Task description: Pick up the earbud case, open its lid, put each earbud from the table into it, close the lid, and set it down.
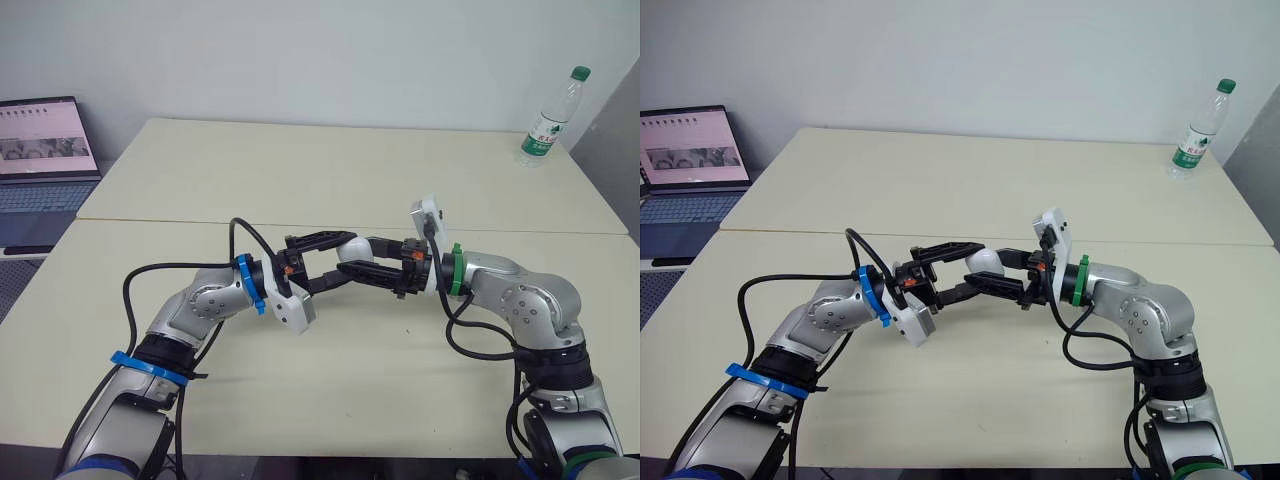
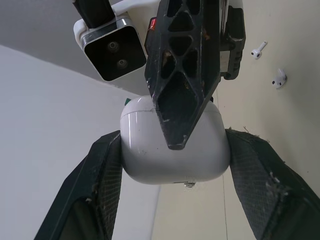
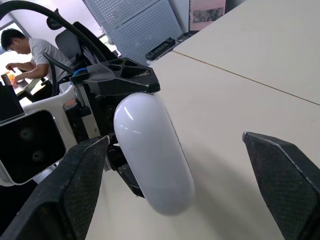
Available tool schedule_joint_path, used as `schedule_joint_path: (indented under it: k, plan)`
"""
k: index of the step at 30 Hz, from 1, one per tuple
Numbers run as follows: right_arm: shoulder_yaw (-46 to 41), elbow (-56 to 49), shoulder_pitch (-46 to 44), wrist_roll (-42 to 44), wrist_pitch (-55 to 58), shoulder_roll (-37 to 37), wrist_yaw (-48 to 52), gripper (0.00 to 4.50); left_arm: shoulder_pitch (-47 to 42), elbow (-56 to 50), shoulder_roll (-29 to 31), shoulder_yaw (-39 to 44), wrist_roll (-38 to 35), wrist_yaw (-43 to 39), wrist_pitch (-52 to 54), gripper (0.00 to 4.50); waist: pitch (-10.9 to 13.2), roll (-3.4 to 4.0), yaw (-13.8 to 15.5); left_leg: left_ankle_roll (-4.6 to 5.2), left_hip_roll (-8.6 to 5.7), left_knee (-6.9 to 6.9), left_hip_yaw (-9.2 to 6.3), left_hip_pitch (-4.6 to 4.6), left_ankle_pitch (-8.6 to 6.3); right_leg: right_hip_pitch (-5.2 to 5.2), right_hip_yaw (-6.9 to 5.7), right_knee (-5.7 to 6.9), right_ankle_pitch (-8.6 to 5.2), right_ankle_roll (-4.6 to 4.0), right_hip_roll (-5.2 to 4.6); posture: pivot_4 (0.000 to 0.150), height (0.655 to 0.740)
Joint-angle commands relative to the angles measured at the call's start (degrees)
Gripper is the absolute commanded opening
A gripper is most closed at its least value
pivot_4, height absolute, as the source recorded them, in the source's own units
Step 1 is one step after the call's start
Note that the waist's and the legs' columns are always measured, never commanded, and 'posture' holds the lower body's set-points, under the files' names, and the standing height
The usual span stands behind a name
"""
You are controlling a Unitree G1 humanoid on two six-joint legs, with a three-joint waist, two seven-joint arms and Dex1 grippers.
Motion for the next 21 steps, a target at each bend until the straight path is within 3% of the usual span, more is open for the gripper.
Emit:
schedule_joint_path:
  k: [1, 2, 5, 13, 21]
  plan:
    - [-0.1, -2.3, -0.5, 1.3, 0.0, -0.1, 0.4, 4.5, -1.7, 0.2, -0.4, 0.8, -0.2, 1.0, -1.1, 2.76, 0.0, 0.0, 0.0, 0.0, 0.0, 0.0, 0.0, 0.0, 0.0, 0.0, 0.0, 0.0, 0.0, 0.0, 0.0, 0.15, 0.74]
    - [0.0, -2.2, -0.5, 1.2, 0.1, -0.5, 0.8, 4.5, -1.8, 0.3, -0.5, 0.8, -0.2, 1.1, -1.2, 2.76, 0.0, 0.0, 0.0, 0.0, 0.0, 0.0, 0.0, -0.01, 0.0, 0.0, -0.01, 0.0, 0.0, 0.0, 0.0, 0.15, 0.74]
    - [0.6, -1.9, -0.5, 0.3, -0.3, -1.3, 1.7, 3.86, -1.9, 0.5, -0.5, 0.8, -0.2, 1.1, -1.4, 2.76, 0.0, 0.0, 0.0, 0.0, 0.0, -0.01, 0.0, -0.01, 0.0, 0.0, 0.0, -0.02, 0.0, 0.0, 0.0, 0.15, 0.74]
    - [0.7, -1.1, -1.3, 0.1, -0.9, -1.3, 1.7, 0.96, -1.3, -0.1, -0.5, 0.6, -0.1, 1.1, -1.6, 2.76, 0.0, 0.0, 0.0, 0.0, 0.01, 0.0, -0.01, 0.0, 0.0, 0.0, -0.01, 0.0, 0.0, 0.0, 0.02, 0.15, 0.74]
    - [0.7, -0.2, -2.0, -0.4, -1.8, -1.2, 2.1, 0.95, -0.6, -0.8, -0.4, 0.4, -0.2, 1.0, -1.2, 2.76, 0.0, 0.0, 0.0, 0.0, 0.01, 0.0, -0.01, 0.0, 0.0, 0.0, -0.01, -0.01, 0.0, 0.0, 0.02, 0.15, 0.74]
